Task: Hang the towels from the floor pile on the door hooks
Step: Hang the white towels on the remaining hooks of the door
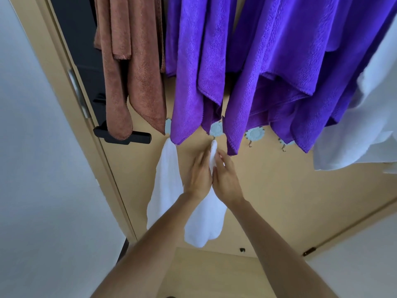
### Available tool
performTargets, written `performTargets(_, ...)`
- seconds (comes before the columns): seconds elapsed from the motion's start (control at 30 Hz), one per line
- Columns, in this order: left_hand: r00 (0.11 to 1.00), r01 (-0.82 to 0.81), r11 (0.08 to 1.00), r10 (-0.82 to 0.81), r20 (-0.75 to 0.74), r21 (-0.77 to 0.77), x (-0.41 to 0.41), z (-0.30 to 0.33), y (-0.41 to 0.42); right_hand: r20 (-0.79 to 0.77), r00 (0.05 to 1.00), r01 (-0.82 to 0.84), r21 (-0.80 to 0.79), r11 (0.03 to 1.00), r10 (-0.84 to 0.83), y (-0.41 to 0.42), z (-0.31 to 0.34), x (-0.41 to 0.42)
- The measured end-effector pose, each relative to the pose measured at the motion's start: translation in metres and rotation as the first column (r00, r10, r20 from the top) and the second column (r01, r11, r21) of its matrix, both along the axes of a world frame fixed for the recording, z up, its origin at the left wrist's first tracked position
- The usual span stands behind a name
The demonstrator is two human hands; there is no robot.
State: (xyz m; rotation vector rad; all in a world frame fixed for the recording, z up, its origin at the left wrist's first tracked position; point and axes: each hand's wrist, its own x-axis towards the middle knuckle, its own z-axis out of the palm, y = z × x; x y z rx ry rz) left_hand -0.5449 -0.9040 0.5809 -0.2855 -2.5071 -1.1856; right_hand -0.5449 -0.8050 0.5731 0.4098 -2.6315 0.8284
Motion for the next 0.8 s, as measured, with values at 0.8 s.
performTargets(0.8, 0.545, 0.536, 0.671, 0.188, 0.817, -0.512, 0.15, 0.006, -0.021, 0.746, 0.617, -0.248, 0.486, 0.838, -0.251, 0.03, -0.004, 0.151)
